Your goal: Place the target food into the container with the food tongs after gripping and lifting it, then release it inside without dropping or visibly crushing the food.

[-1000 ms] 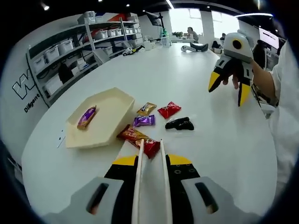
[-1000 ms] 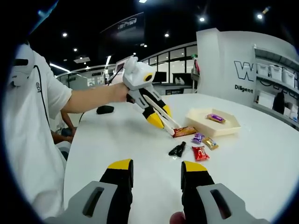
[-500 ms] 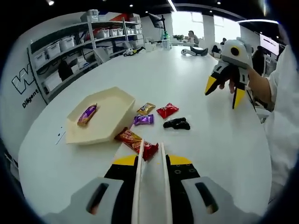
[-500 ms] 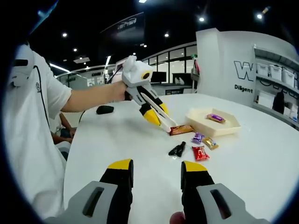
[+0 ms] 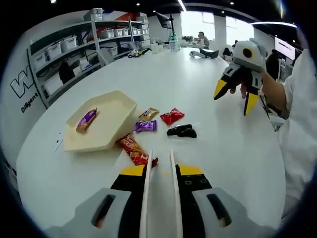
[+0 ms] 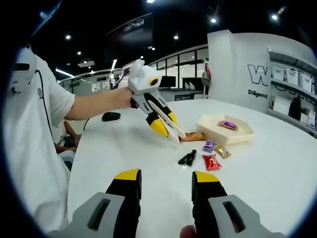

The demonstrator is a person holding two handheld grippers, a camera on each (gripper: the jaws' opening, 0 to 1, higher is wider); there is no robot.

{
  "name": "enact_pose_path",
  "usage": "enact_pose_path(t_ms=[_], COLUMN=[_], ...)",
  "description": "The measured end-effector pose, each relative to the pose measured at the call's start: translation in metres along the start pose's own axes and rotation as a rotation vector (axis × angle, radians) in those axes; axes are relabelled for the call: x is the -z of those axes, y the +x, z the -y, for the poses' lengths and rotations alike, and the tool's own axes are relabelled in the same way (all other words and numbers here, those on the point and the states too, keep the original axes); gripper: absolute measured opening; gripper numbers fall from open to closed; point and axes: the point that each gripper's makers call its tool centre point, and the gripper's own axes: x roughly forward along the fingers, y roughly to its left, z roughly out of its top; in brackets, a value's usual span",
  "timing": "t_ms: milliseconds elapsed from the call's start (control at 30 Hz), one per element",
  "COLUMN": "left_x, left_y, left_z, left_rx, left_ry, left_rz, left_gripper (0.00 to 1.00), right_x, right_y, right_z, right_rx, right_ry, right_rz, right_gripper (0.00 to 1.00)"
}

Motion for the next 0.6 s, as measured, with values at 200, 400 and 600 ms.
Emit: enact_pose_path(t_ms=[200,400,600], left_x=[0.007,0.008,0.000], left_y=[-0.008,-0.014,-0.014], left_z=[-0.007,-0.013,-0.023], left_rx=[-0.017,-0.035,-0.052], left_ry=[-0.011,-0.020,-0.020], left_rz=[-0.011,-0.009,0.008], left_gripper=[0.21,0.21,0.21], right_x=[-0.002,-0.001,-0.001], right_y=[0.002,0.001,0.002], right_z=[-0.001,0.000,0.000], right_rx=[-0.005,-0.005,-0.005], right_ry=[-0.002,0.000,-0.001], right_rz=[0.004,0.003,0.004], right_gripper=[0.36,0.36,0.36])
